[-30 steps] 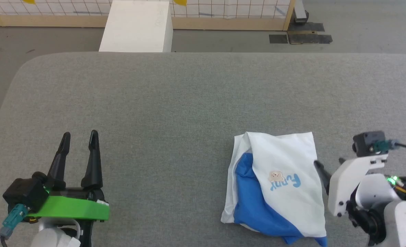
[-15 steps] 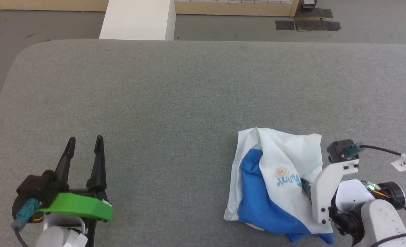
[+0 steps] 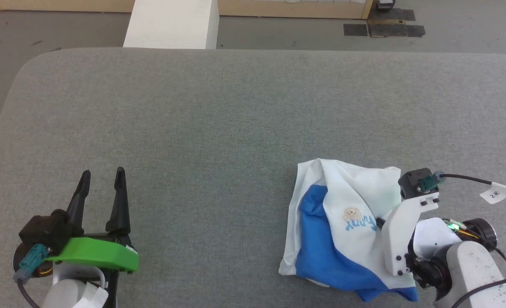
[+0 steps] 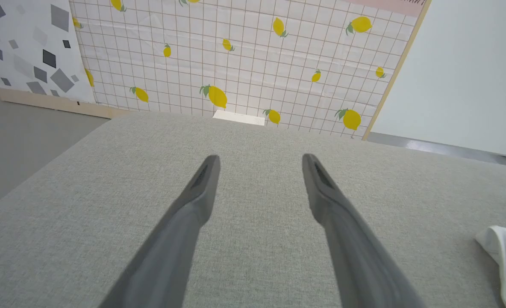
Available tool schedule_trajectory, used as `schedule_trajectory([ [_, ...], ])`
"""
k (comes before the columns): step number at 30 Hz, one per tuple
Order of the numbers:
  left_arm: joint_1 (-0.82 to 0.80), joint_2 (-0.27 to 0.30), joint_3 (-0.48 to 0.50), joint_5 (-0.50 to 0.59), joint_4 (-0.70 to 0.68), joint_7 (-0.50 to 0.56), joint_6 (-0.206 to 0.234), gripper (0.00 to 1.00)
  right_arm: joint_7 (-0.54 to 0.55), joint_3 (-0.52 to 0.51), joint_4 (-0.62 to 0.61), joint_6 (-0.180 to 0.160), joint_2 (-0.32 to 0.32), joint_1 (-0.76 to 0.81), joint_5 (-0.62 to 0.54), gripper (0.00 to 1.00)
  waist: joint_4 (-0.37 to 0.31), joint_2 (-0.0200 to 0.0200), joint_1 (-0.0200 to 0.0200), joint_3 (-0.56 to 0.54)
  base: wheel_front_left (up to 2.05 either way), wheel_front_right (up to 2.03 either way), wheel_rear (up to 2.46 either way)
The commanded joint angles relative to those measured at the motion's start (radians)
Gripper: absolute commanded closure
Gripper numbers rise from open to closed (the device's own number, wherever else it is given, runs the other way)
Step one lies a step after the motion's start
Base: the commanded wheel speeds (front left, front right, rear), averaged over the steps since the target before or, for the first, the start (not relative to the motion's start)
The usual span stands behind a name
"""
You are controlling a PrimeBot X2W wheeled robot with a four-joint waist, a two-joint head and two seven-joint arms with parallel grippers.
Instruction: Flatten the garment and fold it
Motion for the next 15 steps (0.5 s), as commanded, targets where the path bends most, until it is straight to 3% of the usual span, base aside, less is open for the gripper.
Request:
schedule_trajectory([
  [1, -0.01, 0.003, 0.005, -0.014, -0.002, -0.004, 0.005, 0.0, 0.001, 0.013, -0.001, -0.002, -0.024, -0.001, 0.009, 1.0, -0.013, 0.0062, 0.0, -0.009, 0.0, 0.0, 0.0],
  [9, -0.005, 0.001, 0.01, -0.03, -0.03, -0.008, 0.007, 0.0, 0.082, 0.096, -0.107, -0.002, -0.211, -0.019, 0.059, 1.0, -0.128, 0.0062, 0.0, 0.004, 0.0, 0.0, 0.0],
  [15, -0.021, 0.007, 0.001, -0.035, -0.042, -0.006, 0.005, 0.0, 0.134, 0.073, -0.122, -0.002, -0.303, -0.046, 0.072, 1.0, -0.243, 0.0062, 0.0, 0.046, 0.0, 0.0, 0.0],
])
